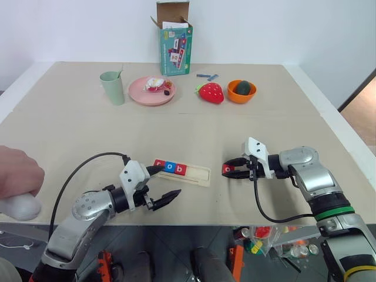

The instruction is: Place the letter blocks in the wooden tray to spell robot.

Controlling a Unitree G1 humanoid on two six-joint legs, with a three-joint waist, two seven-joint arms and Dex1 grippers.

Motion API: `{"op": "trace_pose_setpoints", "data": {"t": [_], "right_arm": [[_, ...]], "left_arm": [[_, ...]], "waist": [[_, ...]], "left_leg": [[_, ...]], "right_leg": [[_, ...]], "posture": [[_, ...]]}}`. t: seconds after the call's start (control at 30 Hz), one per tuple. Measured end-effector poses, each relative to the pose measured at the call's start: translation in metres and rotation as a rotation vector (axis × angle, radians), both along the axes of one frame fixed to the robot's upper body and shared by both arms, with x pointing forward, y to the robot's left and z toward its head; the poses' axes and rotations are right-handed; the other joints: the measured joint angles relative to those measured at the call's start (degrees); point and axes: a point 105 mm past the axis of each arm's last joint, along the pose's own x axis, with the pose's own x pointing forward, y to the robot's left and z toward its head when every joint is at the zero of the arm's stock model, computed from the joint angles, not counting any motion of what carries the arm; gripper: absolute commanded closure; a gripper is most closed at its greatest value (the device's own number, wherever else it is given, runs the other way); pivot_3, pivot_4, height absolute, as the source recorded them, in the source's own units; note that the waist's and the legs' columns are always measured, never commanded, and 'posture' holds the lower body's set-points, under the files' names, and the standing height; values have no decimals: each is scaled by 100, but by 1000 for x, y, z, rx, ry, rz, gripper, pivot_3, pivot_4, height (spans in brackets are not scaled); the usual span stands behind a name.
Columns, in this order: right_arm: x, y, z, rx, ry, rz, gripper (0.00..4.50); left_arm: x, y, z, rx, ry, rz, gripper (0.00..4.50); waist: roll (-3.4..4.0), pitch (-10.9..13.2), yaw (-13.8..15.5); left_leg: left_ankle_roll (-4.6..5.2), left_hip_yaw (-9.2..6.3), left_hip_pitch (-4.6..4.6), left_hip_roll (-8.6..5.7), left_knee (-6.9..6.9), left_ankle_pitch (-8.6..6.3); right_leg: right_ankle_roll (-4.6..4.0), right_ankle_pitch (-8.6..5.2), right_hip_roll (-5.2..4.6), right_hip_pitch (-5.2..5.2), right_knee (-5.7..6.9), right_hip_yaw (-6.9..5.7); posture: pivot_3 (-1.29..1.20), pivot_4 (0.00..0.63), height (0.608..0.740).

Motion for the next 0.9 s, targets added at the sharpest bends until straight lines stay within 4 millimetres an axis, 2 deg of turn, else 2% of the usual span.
{"op": "trace_pose_setpoints", "data": {"t": [0.3,0.47,0.53,0.6,0.7,0.77,0.9], "right_arm": [[0,6,3,28,12,-3,3294],[-3,47,41,98,-55,50,3294],[-8,63,49,112,-67,65,3294],[-13,78,45,110,-47,71,3294],[-19,90,26,90,-5,63,3294],[-20,94,16,61,4,54,3294],[-19,97,8,27,0,41,3294]], "left_arm": [[1,1,-1,4,2,10,0],[6,7,-2,2,4,48,0],[7,8,-4,3,10,54,0],[7,9,-5,4,13,57,0],[8,9,-5,5,12,59,0],[8,9,-5,10,10,63,0],[8,9,-5,14,8,66,0]], "waist": [[1,1,-2],[2,1,-1],[1,1,4],[1,1,7],[1,1,20],[1,1,20],[1,0,19]], "left_leg": [[0,0,0,1,1,0],[0,-8,0,5,0,0],[0,-9,-3,5,-1,0],[-1,-8,-7,3,-1,-1],[-1,-7,-12,-1,-1,-1],[-1,-3,-13,-2,0,-1],[-1,-4,-11,0,1,0]], "right_leg": [[1,2,1,-2,2,1],[15,13,5,-7,8,-8],[12,8,4,-6,7,-11],[16,6,0,-7,7,-11],[20,3,-5,-9,5,-9],[20,3,-6,-12,5,-7],[5,0,-4,-12,5,-8]], "posture": [[0,150,740],[0,150,740],[0,150,740],[0,150,740],[0,150,740],[0,150,740],[0,150,740]]}}
